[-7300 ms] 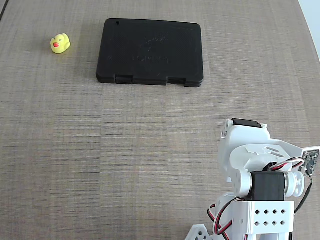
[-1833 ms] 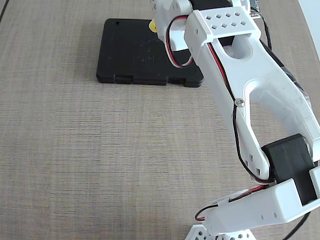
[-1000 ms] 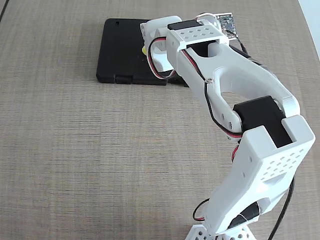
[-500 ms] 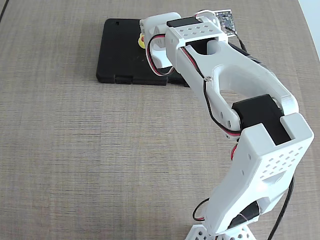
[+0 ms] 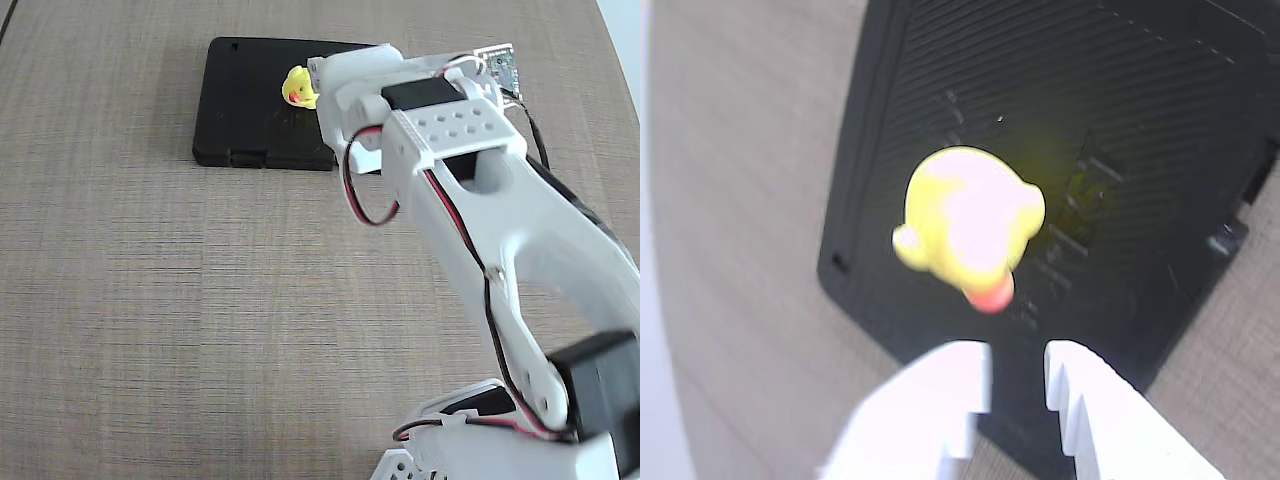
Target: Grasp a duck and put it on the black surface.
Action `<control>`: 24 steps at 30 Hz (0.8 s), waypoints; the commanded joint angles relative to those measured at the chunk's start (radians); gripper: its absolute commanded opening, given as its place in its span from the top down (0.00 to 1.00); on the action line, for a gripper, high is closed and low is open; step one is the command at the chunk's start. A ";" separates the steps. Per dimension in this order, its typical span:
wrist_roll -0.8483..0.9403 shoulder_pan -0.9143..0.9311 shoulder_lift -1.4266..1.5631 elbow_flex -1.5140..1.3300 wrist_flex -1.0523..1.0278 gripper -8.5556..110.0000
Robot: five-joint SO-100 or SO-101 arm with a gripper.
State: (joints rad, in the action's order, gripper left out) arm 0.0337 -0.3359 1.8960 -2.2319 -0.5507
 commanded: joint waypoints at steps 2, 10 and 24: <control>-0.002 0.009 0.430 -0.167 0.008 0.93; -0.003 0.009 0.815 -0.474 0.011 0.93; -0.006 0.170 1.370 -0.908 0.000 0.93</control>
State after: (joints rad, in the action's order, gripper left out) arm 0.0337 -0.2010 3.1692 -3.1140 -0.5522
